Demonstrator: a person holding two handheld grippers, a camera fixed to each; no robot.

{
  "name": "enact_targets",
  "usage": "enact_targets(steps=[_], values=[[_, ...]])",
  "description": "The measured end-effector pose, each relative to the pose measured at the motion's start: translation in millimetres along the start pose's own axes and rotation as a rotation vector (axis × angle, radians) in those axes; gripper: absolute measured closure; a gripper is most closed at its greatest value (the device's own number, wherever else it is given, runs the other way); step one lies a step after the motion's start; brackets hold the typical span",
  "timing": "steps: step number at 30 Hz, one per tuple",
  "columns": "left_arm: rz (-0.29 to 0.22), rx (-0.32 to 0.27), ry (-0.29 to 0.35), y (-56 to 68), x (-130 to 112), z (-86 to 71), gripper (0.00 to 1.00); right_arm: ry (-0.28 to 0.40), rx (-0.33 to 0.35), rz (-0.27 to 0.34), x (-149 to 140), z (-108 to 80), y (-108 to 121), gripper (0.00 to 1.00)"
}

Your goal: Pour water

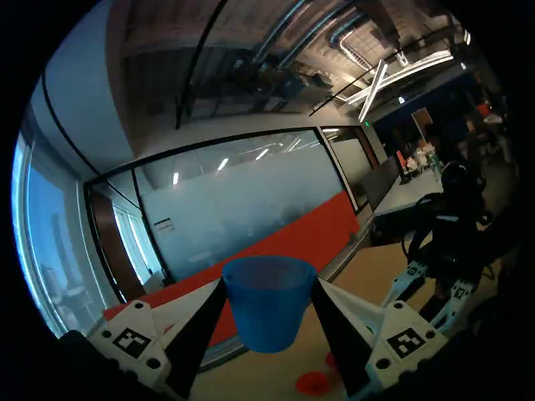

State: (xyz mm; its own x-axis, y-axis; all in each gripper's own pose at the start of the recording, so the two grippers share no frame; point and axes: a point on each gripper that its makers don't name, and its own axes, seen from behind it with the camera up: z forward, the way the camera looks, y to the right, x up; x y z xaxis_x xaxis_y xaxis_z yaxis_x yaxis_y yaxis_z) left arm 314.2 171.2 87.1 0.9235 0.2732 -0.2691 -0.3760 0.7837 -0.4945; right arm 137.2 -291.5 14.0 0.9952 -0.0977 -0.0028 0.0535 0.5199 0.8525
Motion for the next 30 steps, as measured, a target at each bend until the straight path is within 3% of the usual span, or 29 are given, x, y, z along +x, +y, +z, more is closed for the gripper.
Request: enact_targets(steps=[8, 14, 30], values=[[-0.195, -0.005, -0.014, -10.4, -8.6, 2.0, 0.13, 0.003, 0.001, -0.002, 3.5, 0.5, -1.1, 0.1], [-0.299, -0.035, -0.021, -5.9, -16.1, 1.6, 0.13, 0.005, 0.003, -0.001, 4.7, 0.2, -2.5, 0.1], [-0.324, -0.03, -0.069, -3.0, -51.8, -11.0, 0.13, -0.018, -0.037, 0.011, 4.0, -17.7, 13.4, 0.1]])
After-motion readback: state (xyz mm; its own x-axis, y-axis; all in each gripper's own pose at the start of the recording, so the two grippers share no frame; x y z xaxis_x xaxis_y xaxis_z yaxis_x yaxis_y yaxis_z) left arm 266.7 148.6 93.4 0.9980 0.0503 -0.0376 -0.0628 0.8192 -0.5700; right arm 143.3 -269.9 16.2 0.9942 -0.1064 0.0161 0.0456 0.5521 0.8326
